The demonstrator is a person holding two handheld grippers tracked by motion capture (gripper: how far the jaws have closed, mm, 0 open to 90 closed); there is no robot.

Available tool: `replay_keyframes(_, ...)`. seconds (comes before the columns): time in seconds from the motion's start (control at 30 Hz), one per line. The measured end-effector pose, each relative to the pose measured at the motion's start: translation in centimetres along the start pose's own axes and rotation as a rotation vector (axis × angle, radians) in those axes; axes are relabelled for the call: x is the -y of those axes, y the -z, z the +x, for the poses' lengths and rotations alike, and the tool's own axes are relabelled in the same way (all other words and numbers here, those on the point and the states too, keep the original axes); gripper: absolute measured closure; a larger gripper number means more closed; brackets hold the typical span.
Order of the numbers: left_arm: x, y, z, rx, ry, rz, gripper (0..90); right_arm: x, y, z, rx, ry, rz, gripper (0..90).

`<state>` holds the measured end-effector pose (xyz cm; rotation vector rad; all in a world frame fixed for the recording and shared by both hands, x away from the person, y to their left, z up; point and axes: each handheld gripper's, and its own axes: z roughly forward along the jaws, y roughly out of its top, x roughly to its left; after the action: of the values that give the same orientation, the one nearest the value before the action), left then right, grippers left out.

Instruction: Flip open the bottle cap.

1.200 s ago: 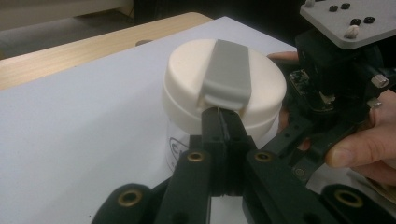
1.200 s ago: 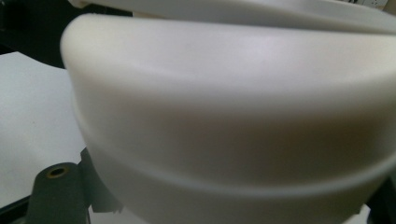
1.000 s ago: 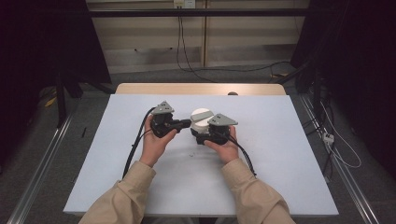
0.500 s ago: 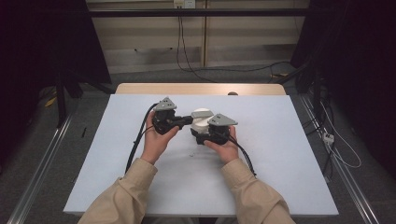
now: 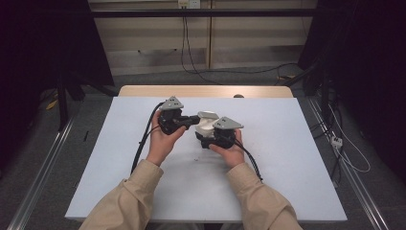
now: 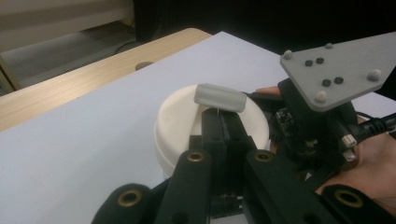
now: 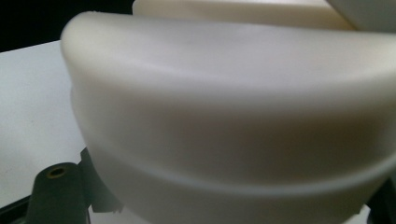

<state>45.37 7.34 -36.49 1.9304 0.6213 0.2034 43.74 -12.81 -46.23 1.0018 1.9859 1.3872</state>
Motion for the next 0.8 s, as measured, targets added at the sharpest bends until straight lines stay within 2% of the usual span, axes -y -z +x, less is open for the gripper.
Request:
replay_keyframes(0.03, -0.1, 0.0, 0.0, -0.003, -0.011, 0.004, 90.0, 0.0, 0.0, 0.0, 0.000, 0.000, 0.000, 18.7)
replay_keyframes(0.47, -1.1, 0.0, -0.2, -0.006, -0.021, 0.005, 90.0, 0.0, 0.0, 0.0, 0.001, 0.004, 0.000, 18.7)
replay_keyframes(0.8, -1.7, -0.7, -0.4, -0.003, -0.031, 0.007, 90.0, 0.0, 0.0, 0.0, 0.001, 0.002, 0.001, 18.7)
